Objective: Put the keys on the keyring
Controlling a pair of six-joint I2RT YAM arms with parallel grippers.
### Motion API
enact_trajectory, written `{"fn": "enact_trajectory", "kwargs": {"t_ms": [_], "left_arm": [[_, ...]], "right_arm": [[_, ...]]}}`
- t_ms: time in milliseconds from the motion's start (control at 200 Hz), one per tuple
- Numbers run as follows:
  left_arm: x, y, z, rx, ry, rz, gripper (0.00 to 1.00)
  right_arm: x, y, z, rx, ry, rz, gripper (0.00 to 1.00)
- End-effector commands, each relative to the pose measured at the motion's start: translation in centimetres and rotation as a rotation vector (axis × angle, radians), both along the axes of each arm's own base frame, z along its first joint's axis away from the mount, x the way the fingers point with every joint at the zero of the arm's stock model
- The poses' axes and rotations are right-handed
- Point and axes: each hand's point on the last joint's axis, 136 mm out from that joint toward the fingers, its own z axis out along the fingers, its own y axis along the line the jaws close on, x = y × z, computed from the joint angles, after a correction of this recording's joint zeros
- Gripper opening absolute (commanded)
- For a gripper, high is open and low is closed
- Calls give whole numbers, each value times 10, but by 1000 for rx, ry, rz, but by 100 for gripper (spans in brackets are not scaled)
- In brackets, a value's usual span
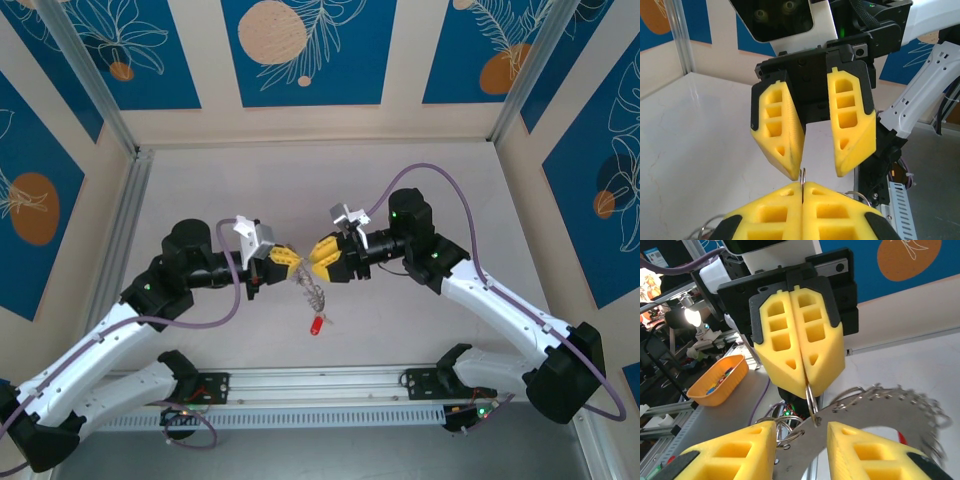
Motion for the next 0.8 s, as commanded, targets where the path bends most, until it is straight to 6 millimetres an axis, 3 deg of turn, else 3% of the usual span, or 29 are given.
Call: {"fn": "enact_trajectory", "kwargs": {"t_ms": [0, 440, 730, 795], "left_arm": [[-5, -2, 19, -72, -53, -24, 0], [-5, -6, 23, -109, -47, -44, 0], [-5, -8, 24, -115, -36, -52, 0], [-5, -8, 21, -108, -29, -55, 0]], "right_arm": [[-9, -1, 3, 18, 8, 43, 32], [-2, 4, 2, 20, 11, 29, 26], [0, 4, 4, 20, 0, 19, 0], [-2, 3, 8, 28, -11, 24, 0]]}}
